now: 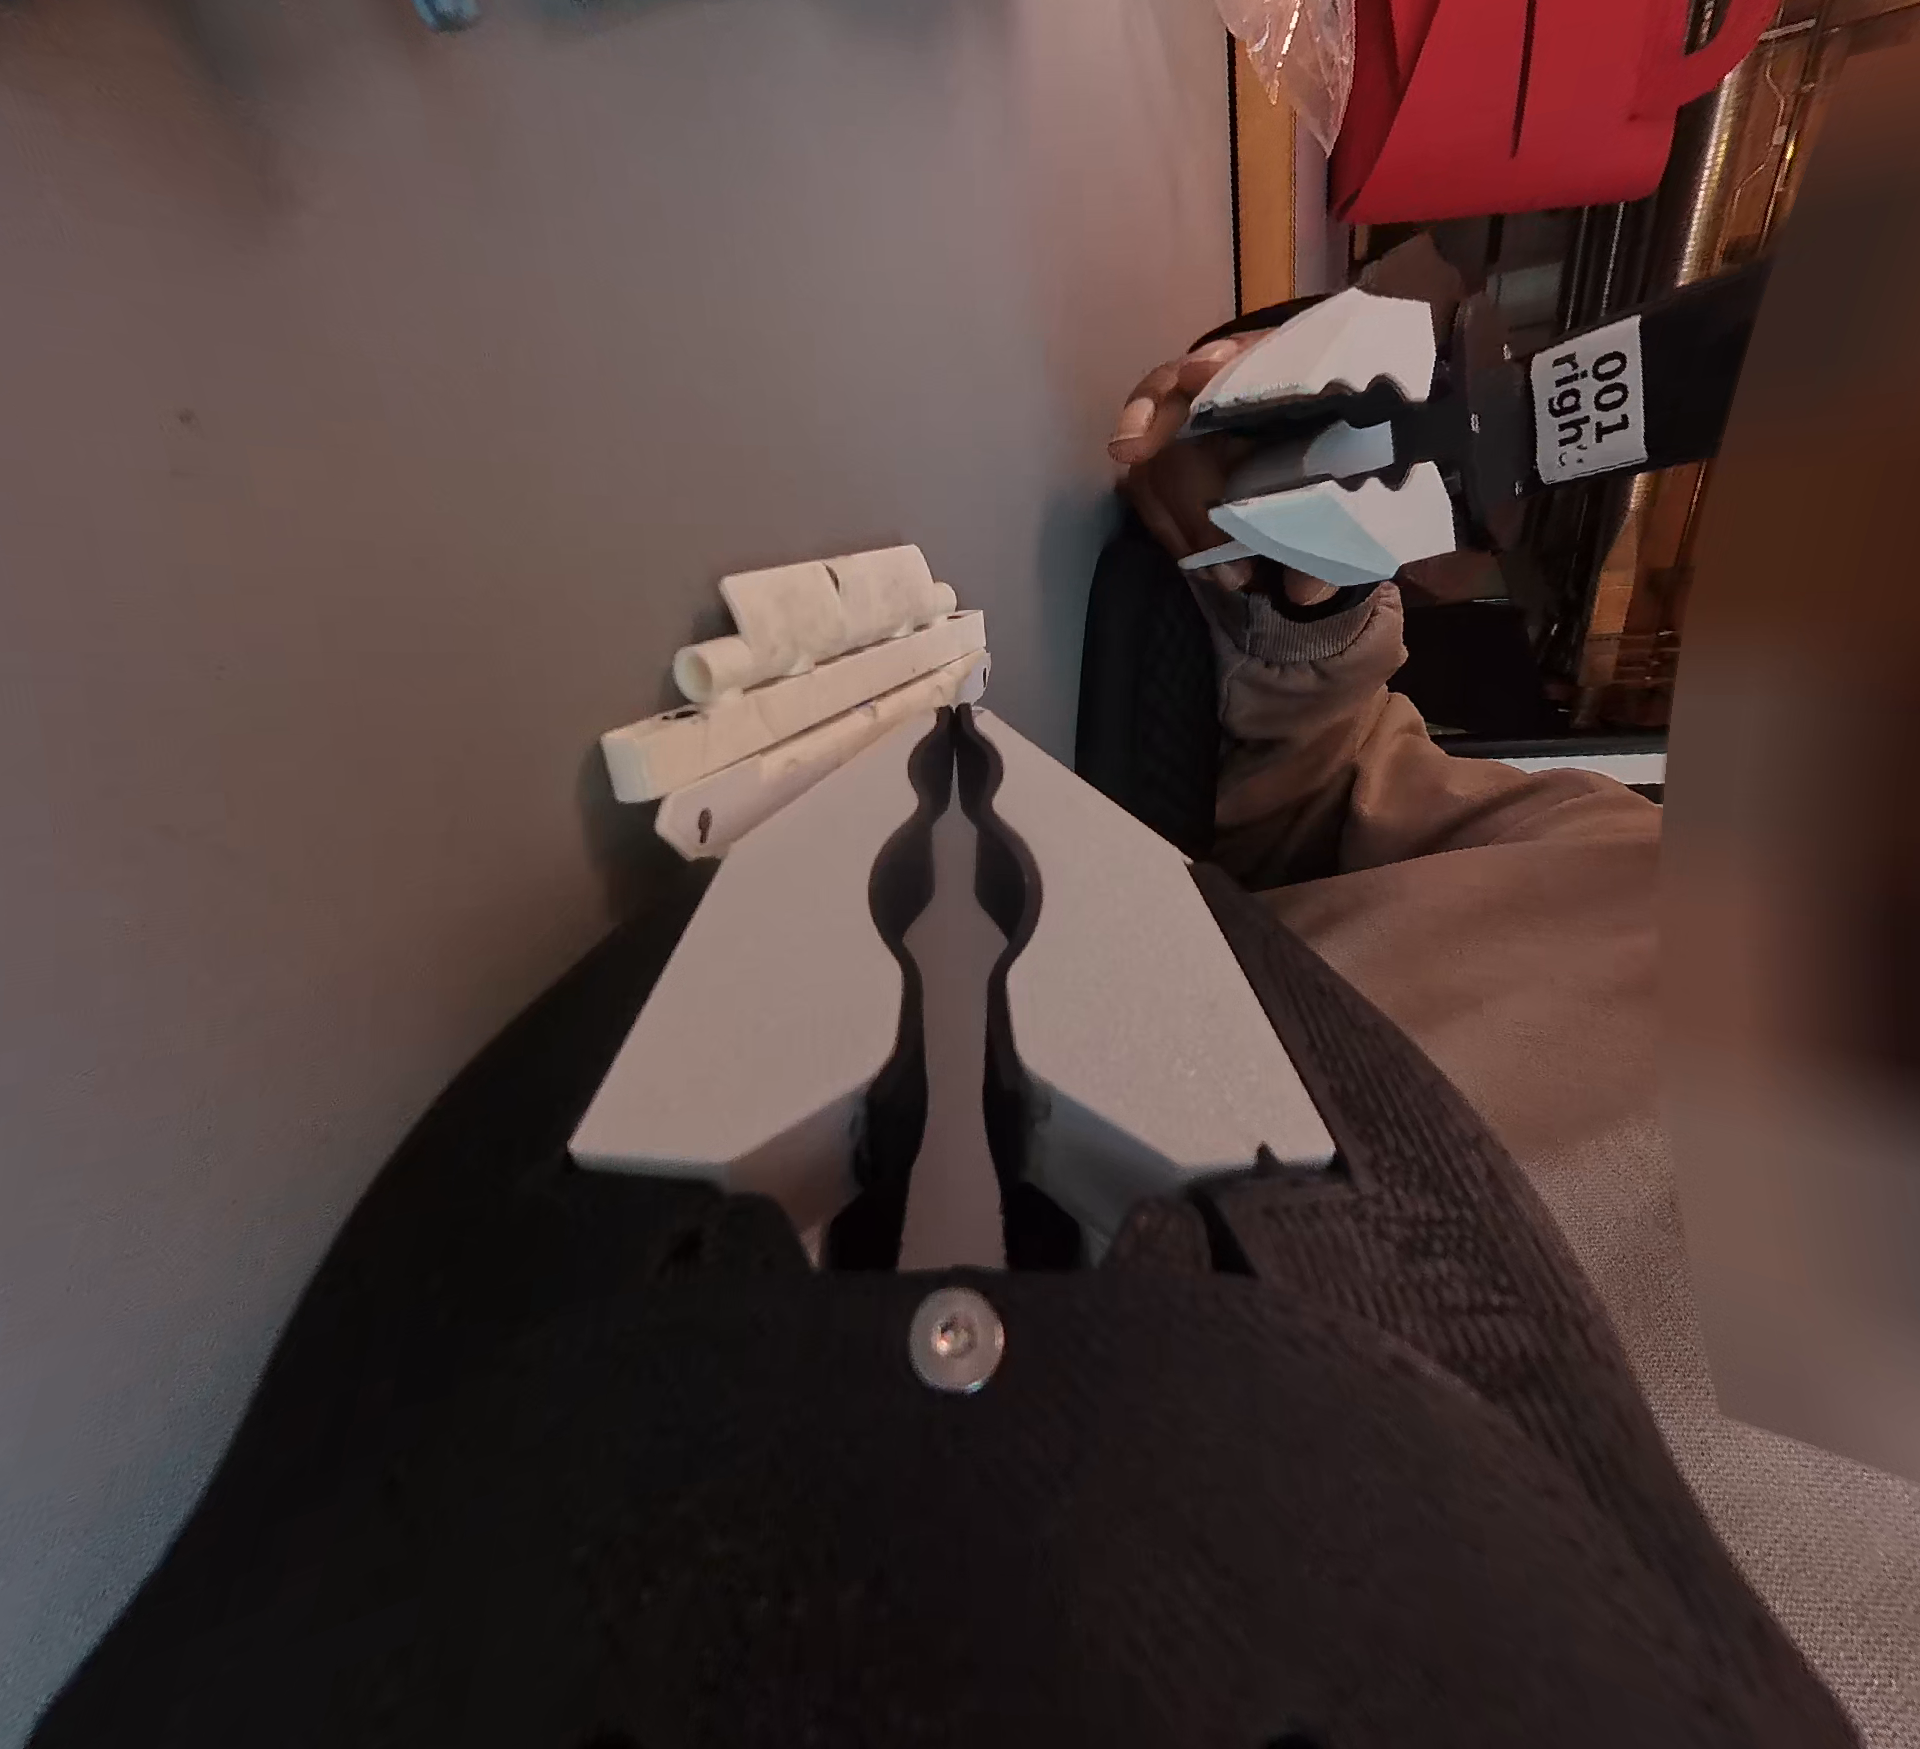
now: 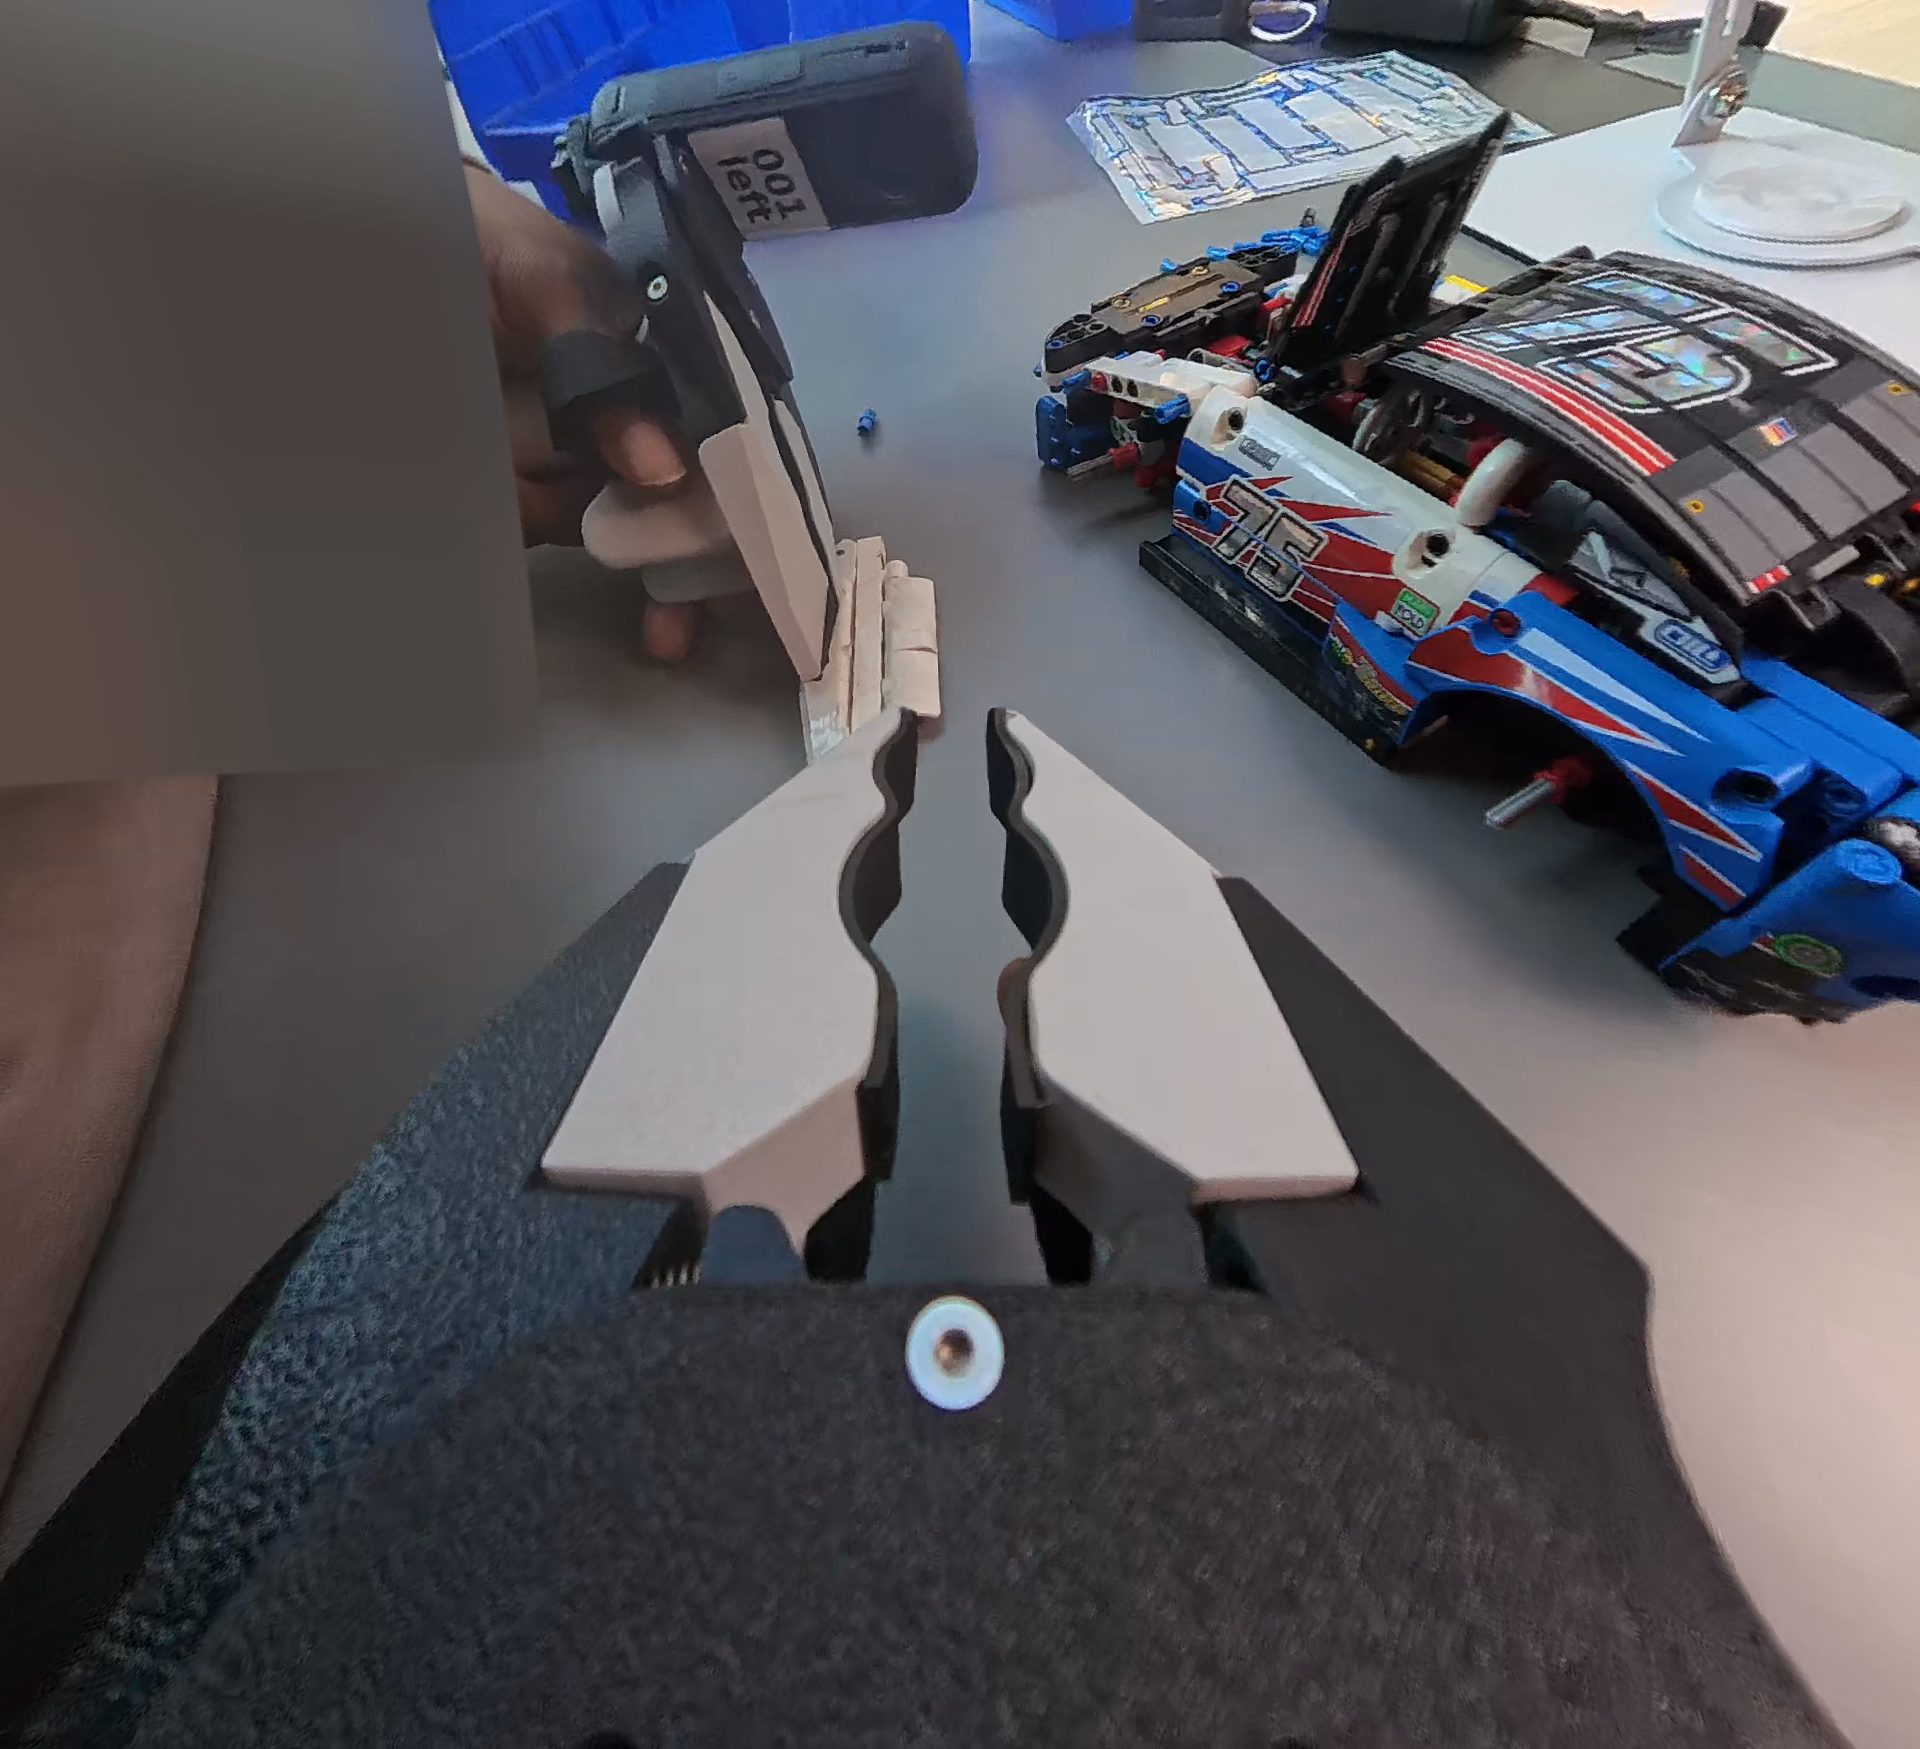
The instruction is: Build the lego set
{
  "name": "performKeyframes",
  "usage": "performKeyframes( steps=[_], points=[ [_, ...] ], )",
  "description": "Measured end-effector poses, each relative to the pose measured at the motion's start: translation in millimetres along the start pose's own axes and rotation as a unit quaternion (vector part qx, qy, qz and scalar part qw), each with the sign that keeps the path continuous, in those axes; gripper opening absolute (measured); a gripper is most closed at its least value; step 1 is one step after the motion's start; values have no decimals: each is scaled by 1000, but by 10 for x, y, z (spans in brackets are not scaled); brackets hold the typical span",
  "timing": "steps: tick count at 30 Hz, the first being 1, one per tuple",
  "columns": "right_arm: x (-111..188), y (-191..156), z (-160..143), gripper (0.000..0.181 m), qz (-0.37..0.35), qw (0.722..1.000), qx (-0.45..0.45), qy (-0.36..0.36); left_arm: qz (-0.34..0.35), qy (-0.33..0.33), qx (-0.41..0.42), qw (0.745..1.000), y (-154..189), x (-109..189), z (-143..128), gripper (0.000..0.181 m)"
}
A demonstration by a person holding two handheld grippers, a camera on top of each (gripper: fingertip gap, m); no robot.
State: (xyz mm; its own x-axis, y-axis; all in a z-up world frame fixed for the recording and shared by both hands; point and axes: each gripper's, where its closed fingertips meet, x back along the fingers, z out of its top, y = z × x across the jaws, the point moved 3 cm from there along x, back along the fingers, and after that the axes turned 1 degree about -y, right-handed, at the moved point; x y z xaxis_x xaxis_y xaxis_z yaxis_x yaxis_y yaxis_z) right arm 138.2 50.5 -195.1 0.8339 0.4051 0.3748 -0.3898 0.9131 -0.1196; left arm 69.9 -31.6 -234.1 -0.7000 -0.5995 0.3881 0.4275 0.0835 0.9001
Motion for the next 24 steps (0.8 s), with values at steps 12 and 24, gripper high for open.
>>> performKeyframes(
  steps=[12,24],
  points=[
    [-238,-273,-178,0,18,981,165,-98,2,9,-1,1000,0,10,-3,0],
    [-325,-291,-216,0,50,980,157,-115,12,22,-2,1000,-1,19,-9,0]
  ],
)
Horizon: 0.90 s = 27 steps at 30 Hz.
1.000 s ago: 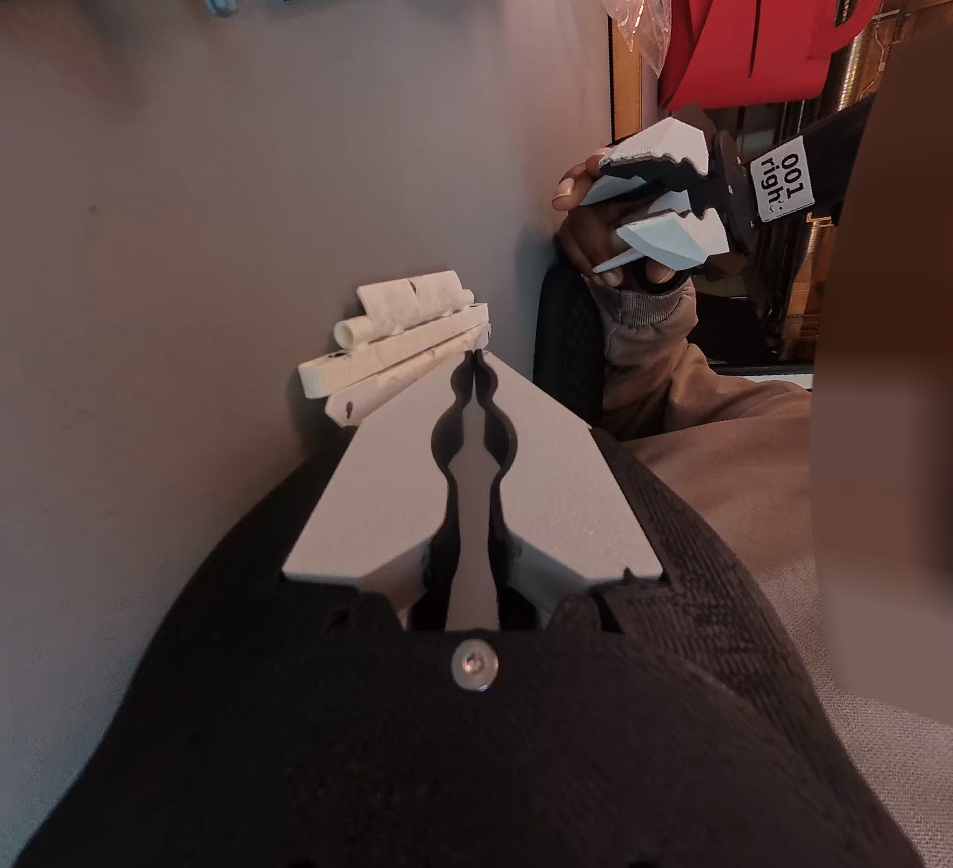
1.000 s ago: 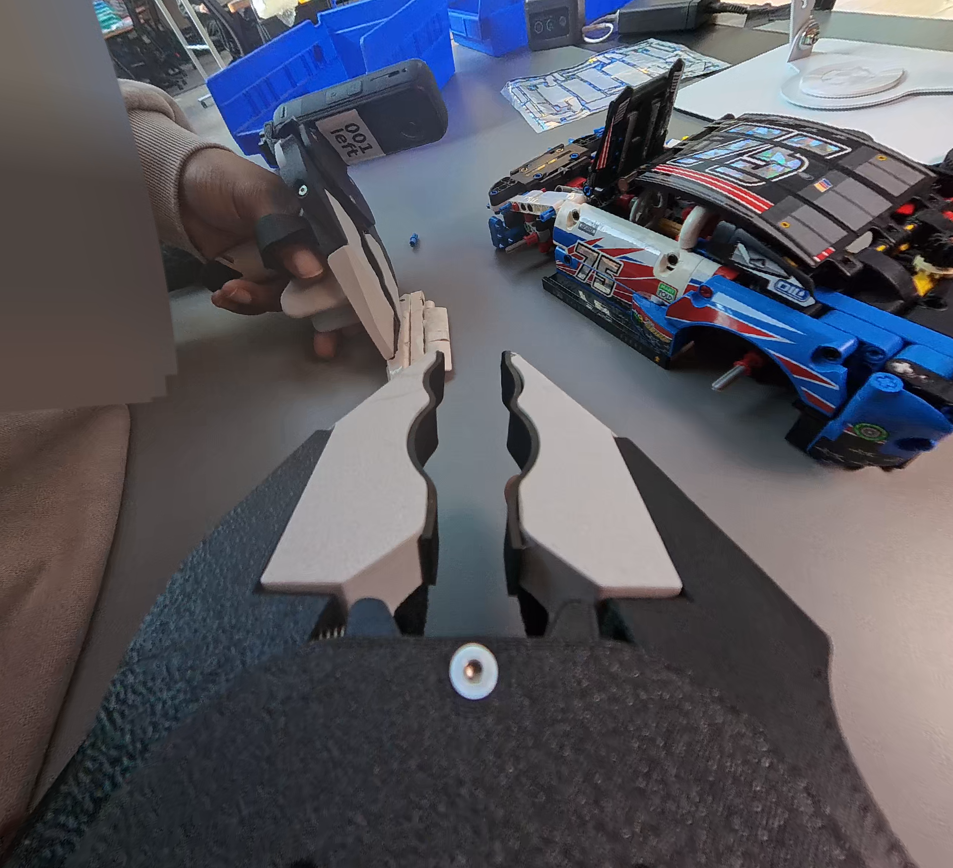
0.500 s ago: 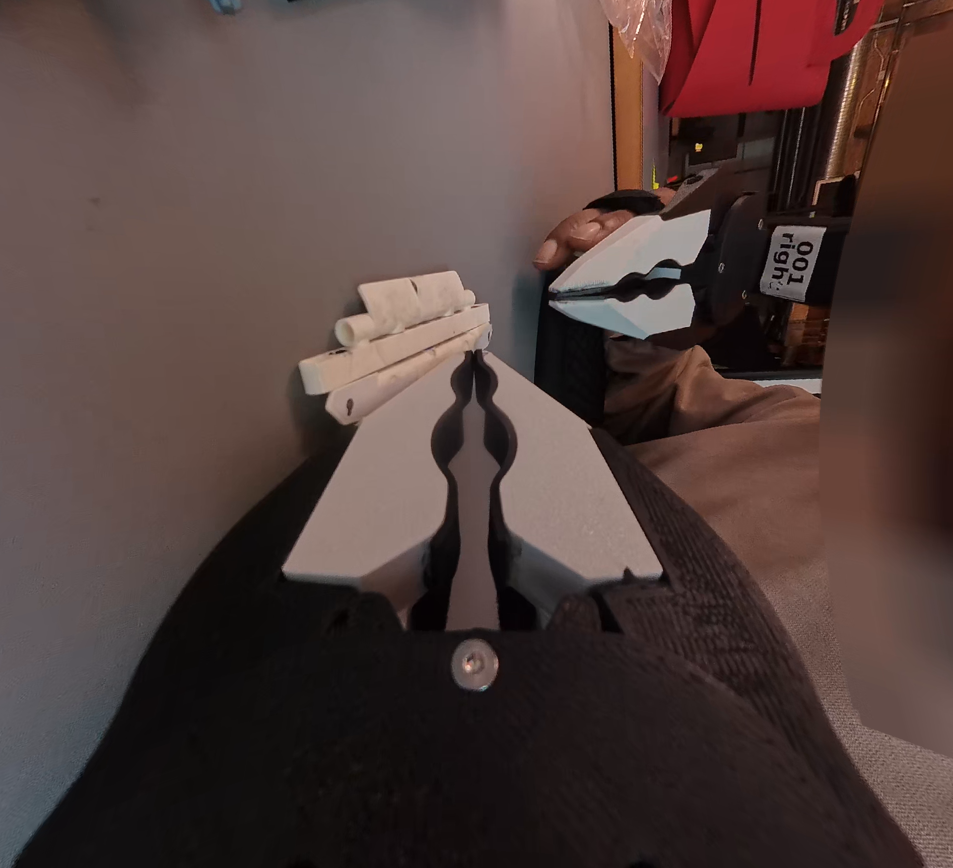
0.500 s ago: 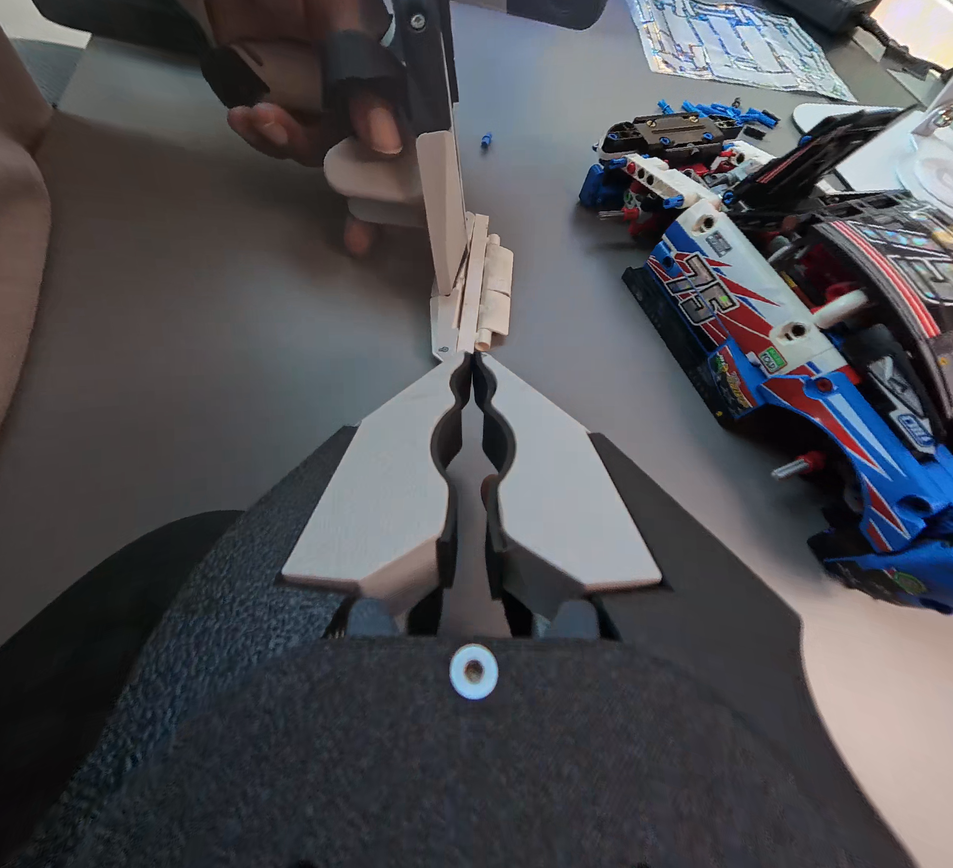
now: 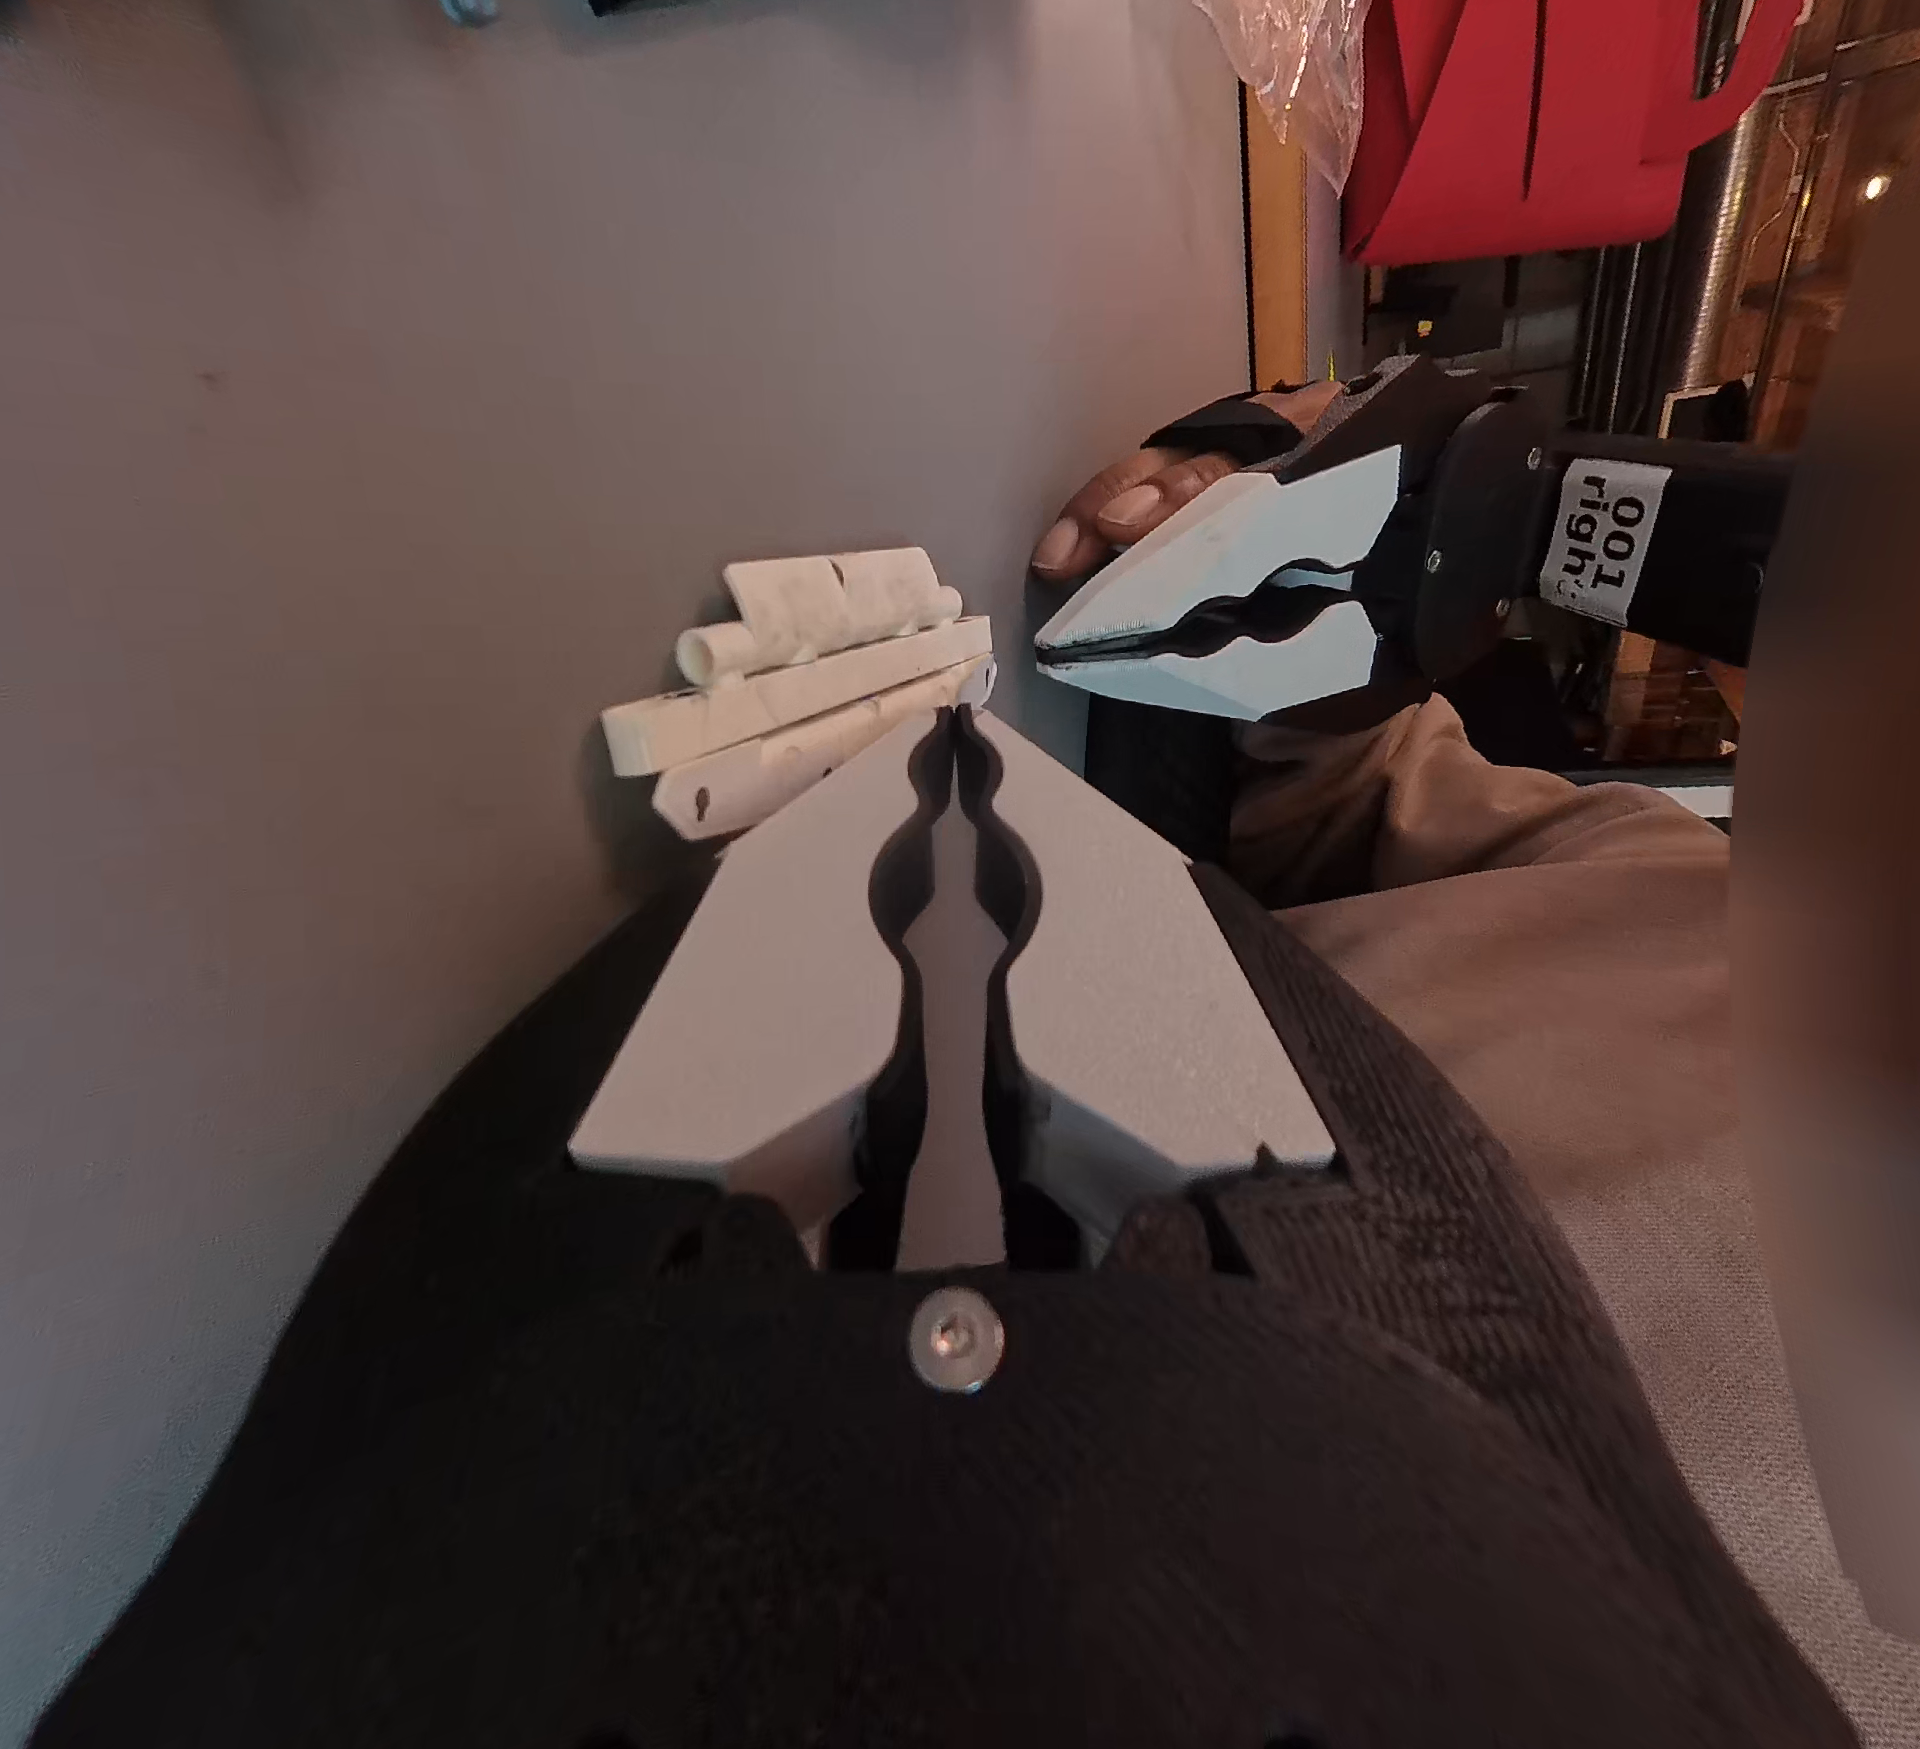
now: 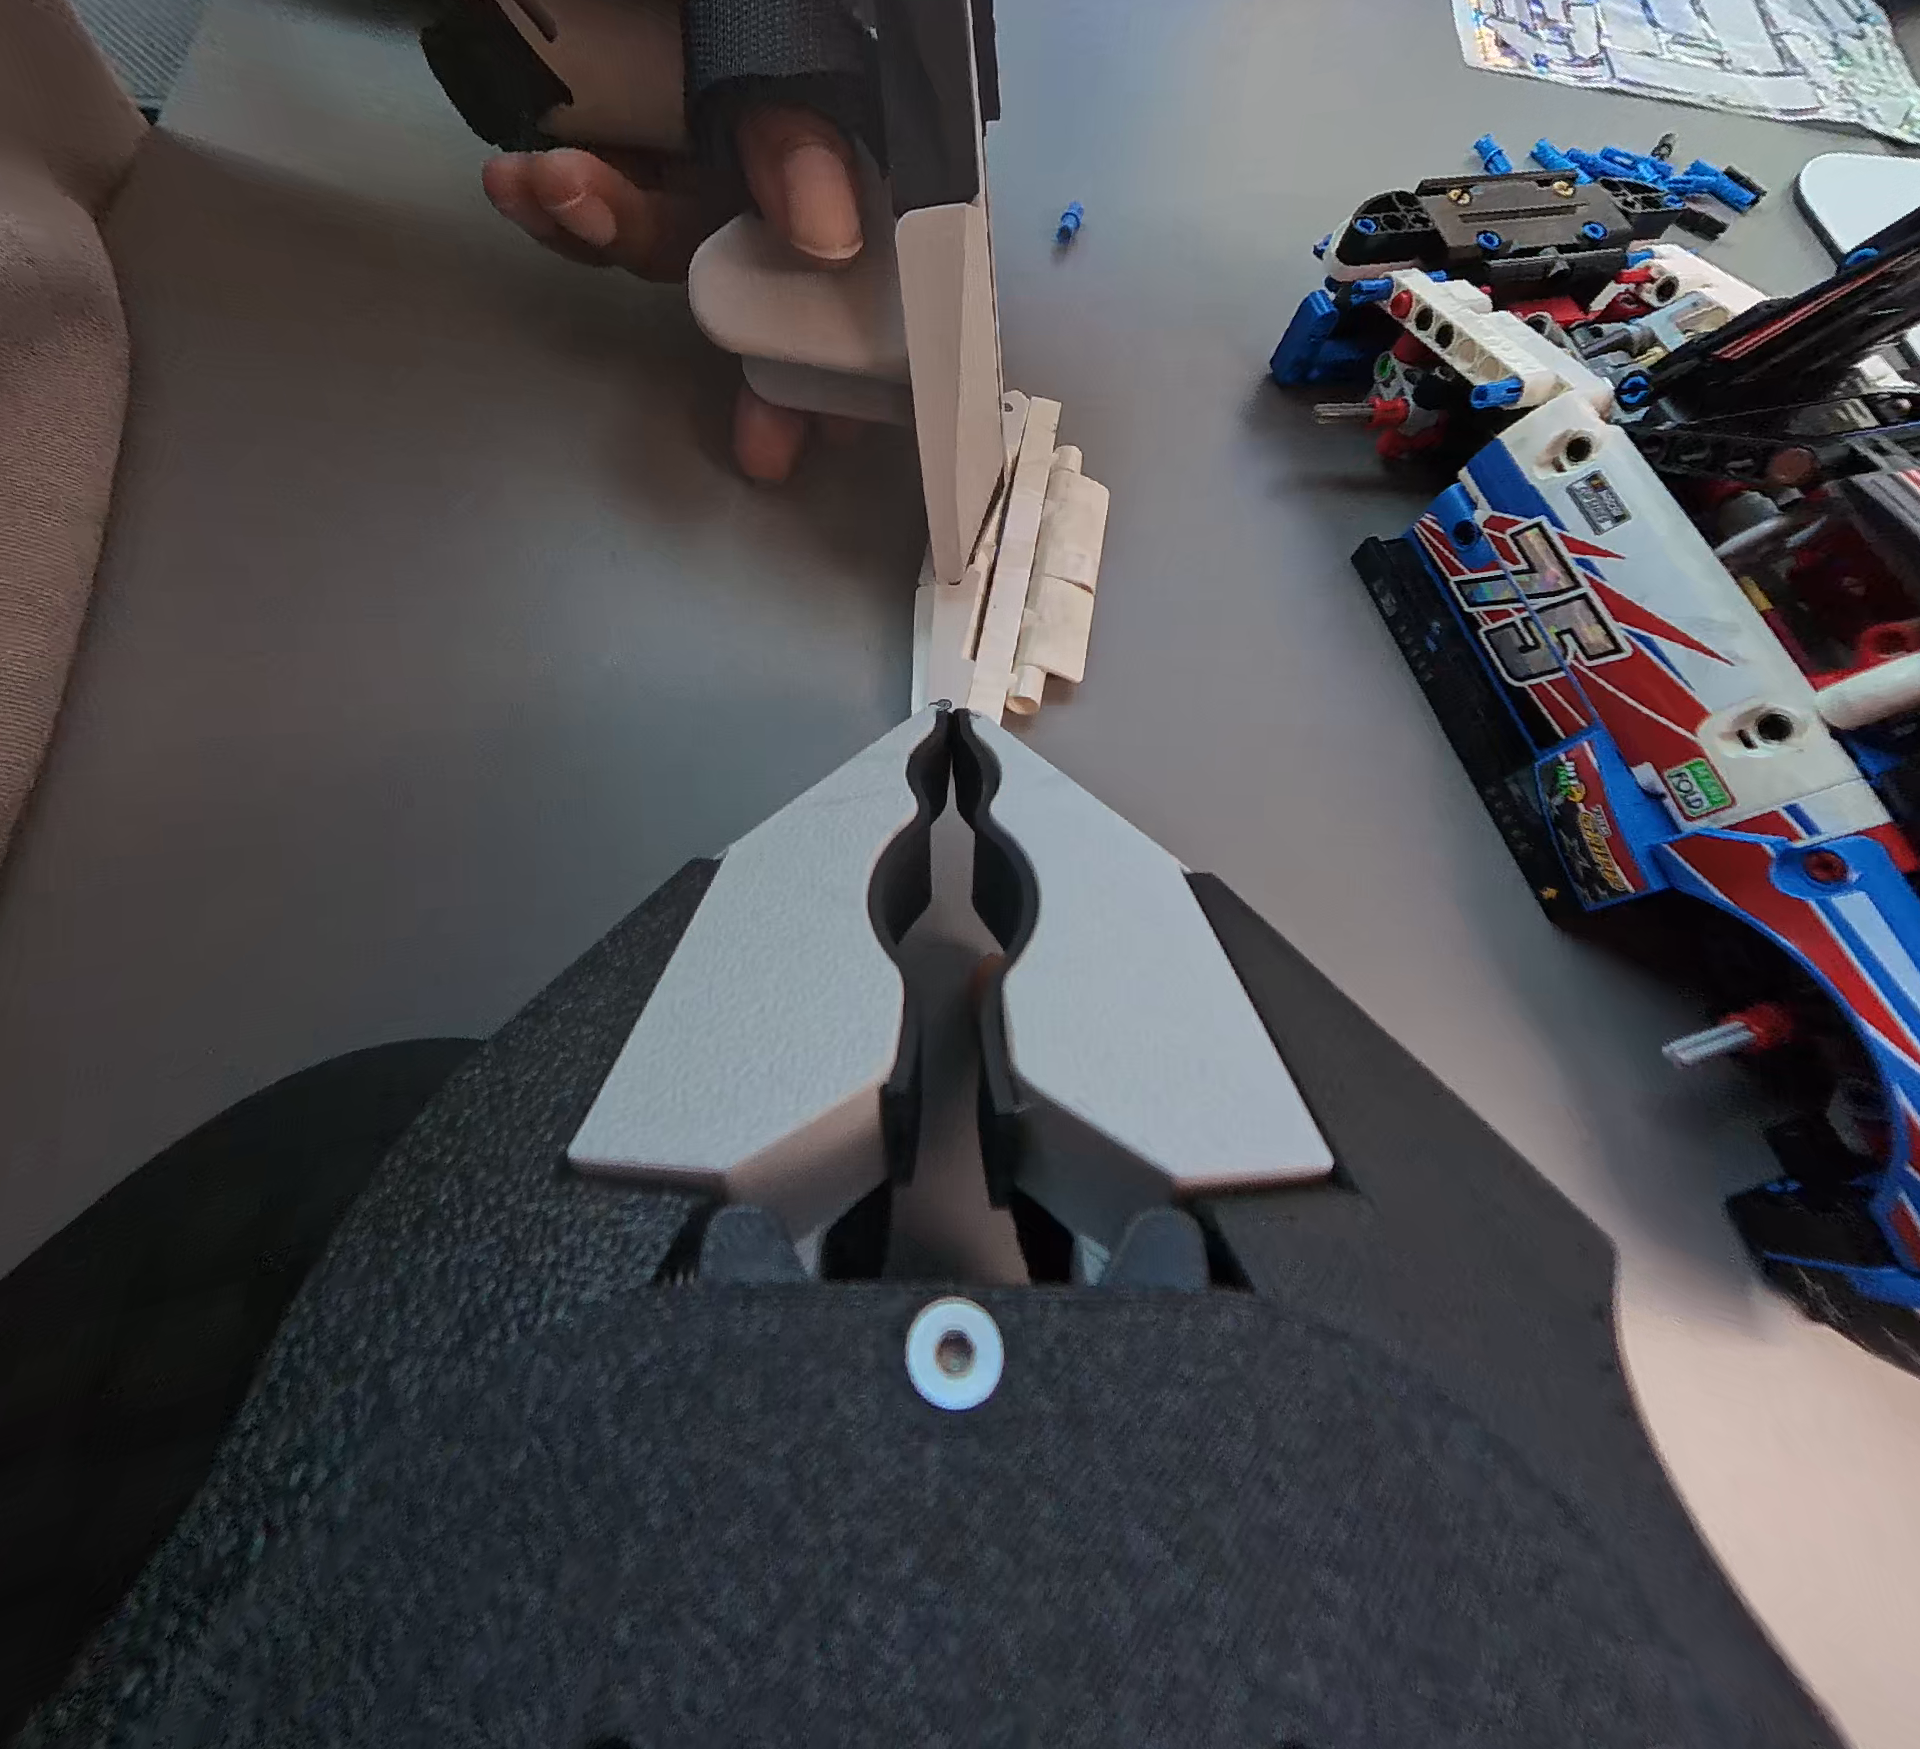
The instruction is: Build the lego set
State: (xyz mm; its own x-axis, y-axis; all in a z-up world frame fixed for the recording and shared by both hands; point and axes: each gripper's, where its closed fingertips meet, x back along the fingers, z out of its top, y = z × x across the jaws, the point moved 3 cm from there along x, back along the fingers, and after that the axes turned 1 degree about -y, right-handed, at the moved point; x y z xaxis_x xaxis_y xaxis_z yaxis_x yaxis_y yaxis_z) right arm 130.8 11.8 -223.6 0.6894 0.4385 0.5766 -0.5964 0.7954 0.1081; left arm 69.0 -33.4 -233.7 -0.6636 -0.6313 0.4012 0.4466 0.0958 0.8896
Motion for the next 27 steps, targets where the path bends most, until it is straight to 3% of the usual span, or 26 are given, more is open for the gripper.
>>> performKeyframes(
  steps=[12,27],
  points=[
    [-3,-18,-10,0,0,1000,9,-4,4,-8,-2,1000,7,-11,-26,0],
    [-10,-4,-12,0,-7,1000,9,-10,-16,-13,-67,998,152,3,-3,0]
  ],
)
